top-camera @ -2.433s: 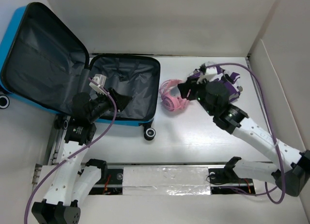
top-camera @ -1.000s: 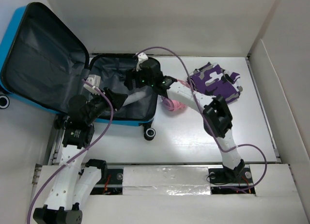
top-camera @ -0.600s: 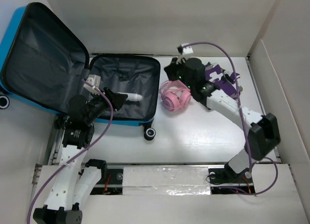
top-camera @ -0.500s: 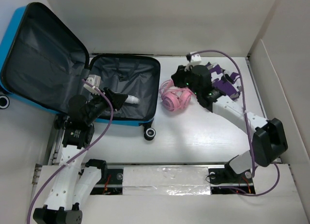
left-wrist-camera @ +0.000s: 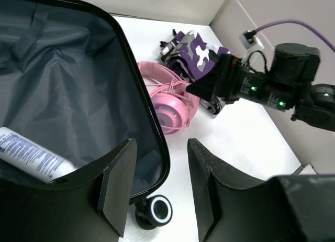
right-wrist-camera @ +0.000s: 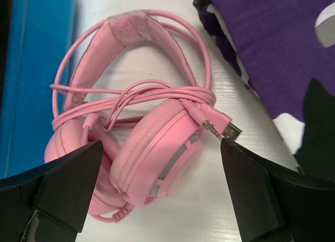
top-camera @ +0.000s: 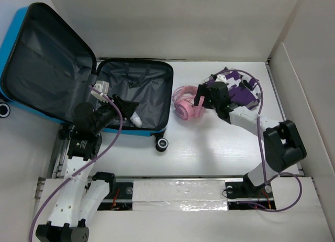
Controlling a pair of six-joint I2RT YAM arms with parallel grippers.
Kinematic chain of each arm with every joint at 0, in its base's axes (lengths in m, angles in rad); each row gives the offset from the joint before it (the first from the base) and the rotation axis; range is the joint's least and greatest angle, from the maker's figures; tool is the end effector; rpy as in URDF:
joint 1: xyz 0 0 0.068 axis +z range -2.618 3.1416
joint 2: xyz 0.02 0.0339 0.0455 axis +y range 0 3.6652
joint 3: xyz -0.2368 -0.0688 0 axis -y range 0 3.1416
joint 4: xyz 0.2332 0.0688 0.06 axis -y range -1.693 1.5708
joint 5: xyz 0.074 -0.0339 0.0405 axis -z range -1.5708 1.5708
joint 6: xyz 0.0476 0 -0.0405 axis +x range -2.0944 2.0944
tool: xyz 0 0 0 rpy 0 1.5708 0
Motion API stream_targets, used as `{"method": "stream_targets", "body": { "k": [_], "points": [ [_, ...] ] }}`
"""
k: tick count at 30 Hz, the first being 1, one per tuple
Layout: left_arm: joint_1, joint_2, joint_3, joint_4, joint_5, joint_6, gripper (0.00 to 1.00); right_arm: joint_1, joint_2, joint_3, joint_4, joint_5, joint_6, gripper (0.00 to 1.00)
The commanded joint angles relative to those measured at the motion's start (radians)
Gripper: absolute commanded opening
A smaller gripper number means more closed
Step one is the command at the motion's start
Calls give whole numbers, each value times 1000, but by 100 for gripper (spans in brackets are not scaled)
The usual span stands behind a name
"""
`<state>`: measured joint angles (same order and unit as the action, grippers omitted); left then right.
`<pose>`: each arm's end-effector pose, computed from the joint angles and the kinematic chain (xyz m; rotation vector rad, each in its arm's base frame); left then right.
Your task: Pack the luggage
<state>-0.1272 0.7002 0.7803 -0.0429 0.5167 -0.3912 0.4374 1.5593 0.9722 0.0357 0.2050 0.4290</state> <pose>0.1774 -0.0464 0.3488 0.2157 1.5799 -0.8019 0.3188 0.1384 0.2079 0.1130 2.1208 0.2996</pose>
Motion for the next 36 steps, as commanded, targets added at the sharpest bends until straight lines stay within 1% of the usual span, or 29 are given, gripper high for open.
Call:
{"method": "stream_targets", "body": {
  "k": [1, 3, 7, 10, 13, 15, 16, 18, 19, 20, 23, 25, 26, 32, 34, 36],
  "points": [
    [6, -7, 5, 55, 23, -1, 41, 0, 34, 53, 18, 2, 71, 100],
    [6, -7, 4, 57, 29, 0, 41, 0, 51, 45, 23, 16, 85, 100],
    [6, -7, 5, 61, 37, -1, 41, 0, 108, 33, 39, -27, 109, 100],
    [6, -7, 4, 60, 37, -2, 41, 0, 140, 36, 41, -29, 125, 100],
    [6, -8, 4, 60, 37, -5, 41, 0, 169, 36, 46, -33, 134, 94],
    [6, -7, 5, 60, 37, -3, 41, 0, 177, 34, 53, -44, 137, 84],
    [6, -7, 4, 61, 37, -3, 41, 0, 174, 27, 62, -52, 142, 67],
    [6, -7, 4, 61, 39, -5, 41, 0, 147, 14, 91, -62, 149, 56],
    [6, -5, 4, 61, 37, -3, 41, 0, 134, 7, 101, -73, 161, 49],
    [6, -7, 4, 61, 37, -5, 41, 0, 114, -15, 115, -72, 172, 35],
    [6, -4, 5, 63, 37, -6, 41, 12, 18, -61, 190, -70, 192, 24],
    [6, -2, 4, 63, 36, -5, 41, 24, -54, -59, 190, -53, 192, 21],
    [6, -5, 4, 61, 34, -6, 41, 35, -77, -56, 178, -14, 192, 20],
    [6, -14, 5, 57, 28, -1, 41, 57, -241, -4, 63, 124, 128, 19],
    [6, -16, 7, 57, 26, -1, 41, 66, -283, 3, 29, 158, 102, 17],
    [6, -15, 8, 57, 25, -1, 41, 75, -333, 0, 67, 159, 79, 17]
  ]
}}
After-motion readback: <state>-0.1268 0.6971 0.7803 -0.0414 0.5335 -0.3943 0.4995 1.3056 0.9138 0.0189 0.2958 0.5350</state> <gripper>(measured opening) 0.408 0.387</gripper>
